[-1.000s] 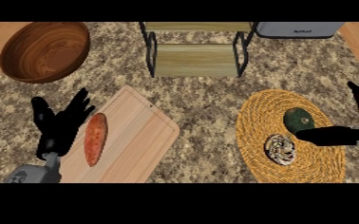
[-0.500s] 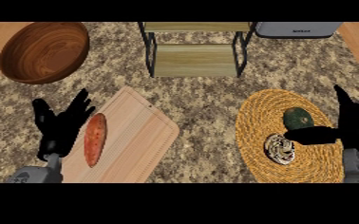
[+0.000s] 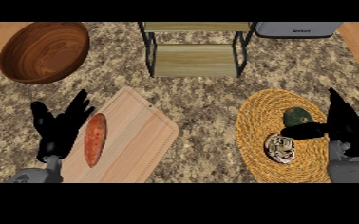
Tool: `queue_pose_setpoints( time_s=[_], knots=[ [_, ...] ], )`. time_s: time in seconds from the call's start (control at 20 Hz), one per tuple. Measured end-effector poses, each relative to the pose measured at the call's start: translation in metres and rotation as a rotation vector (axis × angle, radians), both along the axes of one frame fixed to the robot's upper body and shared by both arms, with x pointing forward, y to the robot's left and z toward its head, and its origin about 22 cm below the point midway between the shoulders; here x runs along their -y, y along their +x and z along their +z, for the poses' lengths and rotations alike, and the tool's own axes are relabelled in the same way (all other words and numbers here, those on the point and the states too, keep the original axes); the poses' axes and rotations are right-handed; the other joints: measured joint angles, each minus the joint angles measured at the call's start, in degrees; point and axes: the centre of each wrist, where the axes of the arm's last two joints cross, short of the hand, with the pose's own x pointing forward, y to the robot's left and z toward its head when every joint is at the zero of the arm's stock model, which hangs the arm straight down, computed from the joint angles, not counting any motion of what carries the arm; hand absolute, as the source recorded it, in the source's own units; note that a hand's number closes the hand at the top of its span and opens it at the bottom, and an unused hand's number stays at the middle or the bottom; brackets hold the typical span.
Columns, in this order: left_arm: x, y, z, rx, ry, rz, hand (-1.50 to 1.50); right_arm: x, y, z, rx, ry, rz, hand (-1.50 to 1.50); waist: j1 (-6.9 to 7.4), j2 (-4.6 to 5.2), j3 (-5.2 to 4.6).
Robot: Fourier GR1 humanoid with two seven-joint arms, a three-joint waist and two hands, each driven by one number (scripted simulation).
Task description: Pick the squash from the placemat and place it in the tiered shelf
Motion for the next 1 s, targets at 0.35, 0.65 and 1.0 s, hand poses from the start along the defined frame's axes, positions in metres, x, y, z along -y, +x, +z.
queue_pose_setpoints(
  time_s=[0.35, 0.65, 1.0],
  knots=[
    [-0.008, 0.002, -0.002, -0.007, 0.0, 0.001, 0.0, 0.004, 0.007, -0.019, -0.002, -0.022, -0.027, -1.5, -0.1, -0.1, -0.02],
    [-0.007, 0.001, -0.001, -0.007, -0.001, -0.003, 0.0, 0.01, 0.012, -0.036, 0.023, -0.014, -0.045, -1.5, -0.08, -0.11, -0.13],
    [-0.004, 0.001, 0.002, -0.01, -0.007, -0.006, 0.0, 0.008, 0.018, -0.052, -0.076, -0.011, 0.103, 1.5, 0.11, -0.17, -0.37]
  ],
)
